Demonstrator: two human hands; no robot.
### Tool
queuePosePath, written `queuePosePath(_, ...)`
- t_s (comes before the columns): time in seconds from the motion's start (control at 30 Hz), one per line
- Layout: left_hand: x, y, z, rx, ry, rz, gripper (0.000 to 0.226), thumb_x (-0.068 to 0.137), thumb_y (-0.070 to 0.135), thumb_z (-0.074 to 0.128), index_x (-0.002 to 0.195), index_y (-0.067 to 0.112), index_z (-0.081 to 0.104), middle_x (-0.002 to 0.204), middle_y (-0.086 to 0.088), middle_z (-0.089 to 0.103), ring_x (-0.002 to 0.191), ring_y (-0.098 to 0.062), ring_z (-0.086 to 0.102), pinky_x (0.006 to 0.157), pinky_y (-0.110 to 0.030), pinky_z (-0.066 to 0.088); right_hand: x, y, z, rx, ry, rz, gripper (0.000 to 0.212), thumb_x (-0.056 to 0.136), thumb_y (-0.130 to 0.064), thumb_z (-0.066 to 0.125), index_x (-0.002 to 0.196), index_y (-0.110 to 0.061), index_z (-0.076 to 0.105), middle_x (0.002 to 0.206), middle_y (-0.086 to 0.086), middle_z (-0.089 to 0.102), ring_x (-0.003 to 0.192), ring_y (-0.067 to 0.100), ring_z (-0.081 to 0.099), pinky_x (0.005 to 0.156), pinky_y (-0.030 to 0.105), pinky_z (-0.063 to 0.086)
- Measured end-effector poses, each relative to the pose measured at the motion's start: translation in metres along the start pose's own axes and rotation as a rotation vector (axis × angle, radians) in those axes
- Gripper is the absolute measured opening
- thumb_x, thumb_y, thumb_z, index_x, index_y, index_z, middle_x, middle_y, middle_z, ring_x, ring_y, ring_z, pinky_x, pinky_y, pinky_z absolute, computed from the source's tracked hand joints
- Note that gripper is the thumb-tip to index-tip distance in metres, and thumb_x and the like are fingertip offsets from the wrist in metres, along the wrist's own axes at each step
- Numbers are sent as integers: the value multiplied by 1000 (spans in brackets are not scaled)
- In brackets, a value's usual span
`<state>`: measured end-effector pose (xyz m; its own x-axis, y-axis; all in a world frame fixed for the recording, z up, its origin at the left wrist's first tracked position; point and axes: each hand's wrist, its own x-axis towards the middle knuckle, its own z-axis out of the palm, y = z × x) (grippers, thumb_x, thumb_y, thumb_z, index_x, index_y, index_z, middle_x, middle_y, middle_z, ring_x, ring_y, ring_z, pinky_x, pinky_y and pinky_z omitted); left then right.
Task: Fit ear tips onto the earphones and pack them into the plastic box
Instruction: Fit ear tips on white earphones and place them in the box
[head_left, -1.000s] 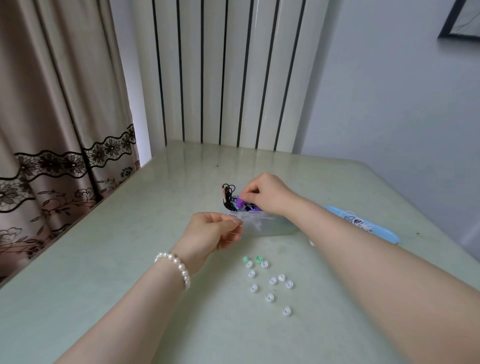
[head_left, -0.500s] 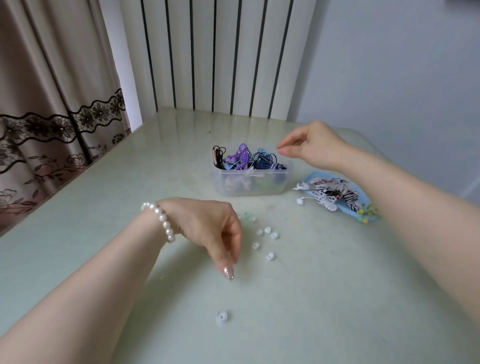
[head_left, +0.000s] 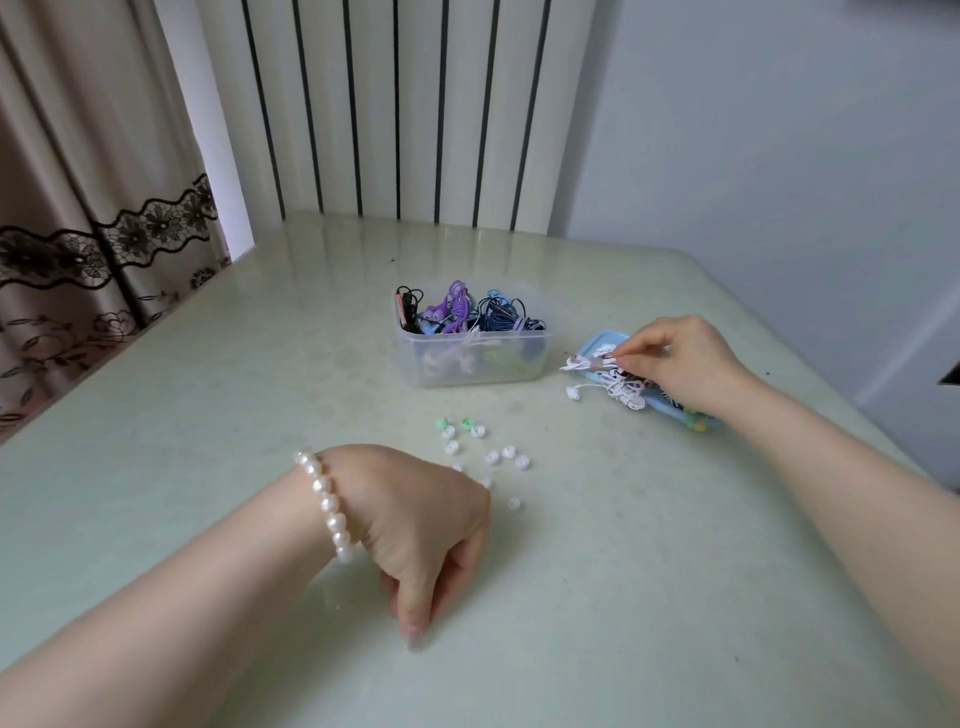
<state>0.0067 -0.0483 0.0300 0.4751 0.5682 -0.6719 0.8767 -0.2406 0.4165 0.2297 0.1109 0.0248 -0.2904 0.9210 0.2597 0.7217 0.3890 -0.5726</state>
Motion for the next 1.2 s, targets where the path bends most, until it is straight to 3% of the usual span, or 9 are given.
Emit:
queuePosePath(0.1, -2, -4, -3, -31, 31, 30, 11, 67, 7, 77, 76, 4, 72, 54, 3, 58, 54, -9, 53, 50, -14, 40, 4, 11, 2, -15, 8, 20, 10, 78, -9, 71, 88, -11, 73, 77, -8, 55, 79, 16, 53, 71, 22, 35)
queuePosePath(0.2, -5, -14, -10, -187, 130, 121, 8, 69, 4, 77, 74, 6, 71, 57, 4, 64, 54, -6, 57, 55, -18, 46, 6, 13, 9, -153, 44, -78, 18, 73, -14, 75, 91, -14, 73, 82, -2, 54, 87, 18, 46, 75, 25, 34)
queuePosePath(0.37, 10, -28, -17, -608, 516, 264, 10, 72, -5, 72, 70, 3, 66, 62, -8, 68, 57, -17, 65, 56, -24, 53, 9, 13, 18, -424, 25, -236, 23, 77, -22, 72, 100, -21, 72, 105, 4, 54, 106, 24, 41, 91, 28, 23)
queuePosePath(0.53, 26, -31, -18, -851, 832, 278, 16, 67, -11, 72, 68, 2, 63, 61, -12, 64, 50, -18, 62, 52, -26, 52, 21, 10, 27, -476, 38, -139, 23, 86, -29, 61, 108, -25, 67, 114, 4, 54, 114, 24, 38, 92, 31, 21)
queuePosePath(0.7, 32, -34, -17, -969, 945, 251, 12, 69, -11, 70, 70, 0, 67, 56, -4, 66, 49, -11, 62, 52, -20, 52, 34, 0, 39, -664, -79, -23, 23, 86, -24, 55, 106, -28, 64, 108, 3, 52, 110, 24, 39, 84, 33, 24)
queuePosePath(0.9, 31, -35, -19, -1110, 978, 253, 10, 70, -9, 70, 72, 1, 69, 60, -6, 68, 52, -11, 63, 56, -18, 53, 45, -9, 10, -410, 76, 43, 22, 80, -28, 68, 101, -23, 69, 118, 5, 57, 119, 28, 44, 95, 35, 27)
queuePosePath(0.97, 32, -35, -19, -1151, 972, 269, 7, 72, -7, 69, 73, 0, 69, 60, -9, 68, 53, -13, 63, 58, -20, 55, 48, -6, -4, -254, 145, 66, 20, 80, -23, 69, 98, -16, 69, 109, 7, 62, 111, 29, 52, 94, 36, 34)
queuePosePath(1.1, 35, -34, -17, -1198, 951, 260, 8, 74, -5, 68, 73, 3, 70, 63, -12, 68, 56, -19, 63, 62, -27, 55, 50, -3, -25, 159, 257, 91, 13, 85, -12, 63, 94, -3, 65, 72, 6, 59, 71, 17, 56, 71, 25, 41)
queuePosePath(1.2, 36, -29, -17, -1261, 944, 264, 9, 75, -8, 66, 75, 0, 68, 63, -12, 67, 55, -18, 64, 57, -24, 56, 47, -3, -30, 351, 280, 118, 12, 93, -11, 51, 81, -10, 54, 70, 6, 56, 40, -2, 53, 44, 9, 39)
